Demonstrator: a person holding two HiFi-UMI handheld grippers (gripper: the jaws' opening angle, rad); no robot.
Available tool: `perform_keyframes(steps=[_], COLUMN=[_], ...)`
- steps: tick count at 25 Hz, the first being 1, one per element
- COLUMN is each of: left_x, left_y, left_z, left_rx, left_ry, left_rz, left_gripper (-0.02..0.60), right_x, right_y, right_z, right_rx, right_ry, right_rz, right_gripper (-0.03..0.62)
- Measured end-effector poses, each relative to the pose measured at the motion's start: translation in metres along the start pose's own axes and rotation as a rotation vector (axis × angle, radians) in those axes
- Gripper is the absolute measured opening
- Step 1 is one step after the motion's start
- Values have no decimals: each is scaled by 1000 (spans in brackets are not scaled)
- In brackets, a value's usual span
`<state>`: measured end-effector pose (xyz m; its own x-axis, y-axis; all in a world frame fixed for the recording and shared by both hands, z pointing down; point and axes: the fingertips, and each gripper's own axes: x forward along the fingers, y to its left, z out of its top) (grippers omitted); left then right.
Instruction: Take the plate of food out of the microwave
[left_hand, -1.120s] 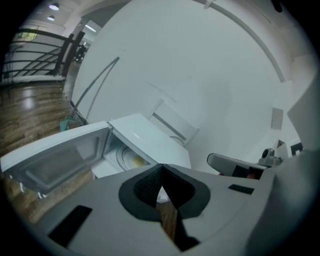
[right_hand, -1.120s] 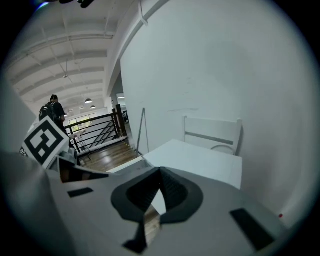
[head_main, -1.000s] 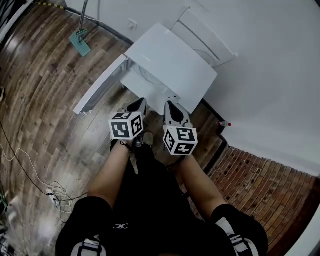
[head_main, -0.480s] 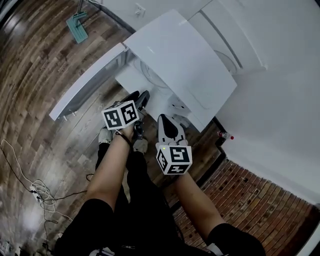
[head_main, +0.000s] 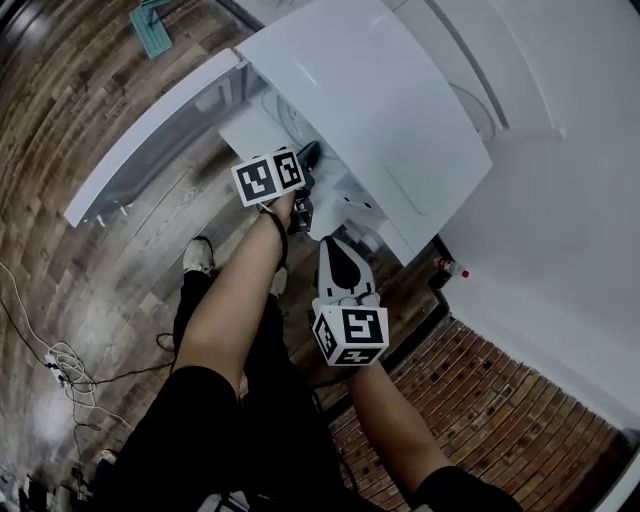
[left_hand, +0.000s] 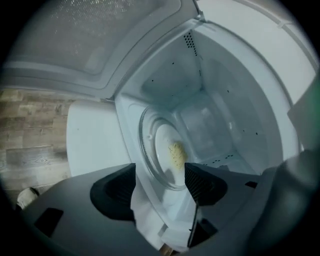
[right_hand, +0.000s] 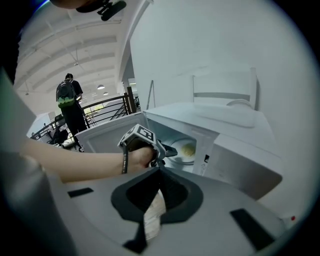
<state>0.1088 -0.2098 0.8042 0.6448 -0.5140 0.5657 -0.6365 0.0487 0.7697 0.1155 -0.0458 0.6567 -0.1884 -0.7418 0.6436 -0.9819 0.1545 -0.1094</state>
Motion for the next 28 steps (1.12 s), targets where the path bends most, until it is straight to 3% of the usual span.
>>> perform_keyframes(steps=[8, 16, 22, 25, 28], left_x=[29, 38, 30, 23, 16], left_y=[13, 22, 26, 27, 26], left_z=[2, 5, -13, -16, -14], left_rx=[12, -2, -144, -225, -256], left_ry=[-20, -2, 46, 36, 14], left_rz=[101, 129, -18, -100, -142], left_gripper=[298, 308, 281, 238, 197], right_x=[-7, -8, -3, 2, 6], right_y=[-13, -16, -8, -4, 2], right_z=[-14, -24, -26, -27, -29], right_rx=[-3, -1, -4, 3, 4], right_ry=[14, 32, 39, 42, 49], right_rz=[11, 20, 44, 53, 65], right_gripper=[13, 12, 12, 12, 12])
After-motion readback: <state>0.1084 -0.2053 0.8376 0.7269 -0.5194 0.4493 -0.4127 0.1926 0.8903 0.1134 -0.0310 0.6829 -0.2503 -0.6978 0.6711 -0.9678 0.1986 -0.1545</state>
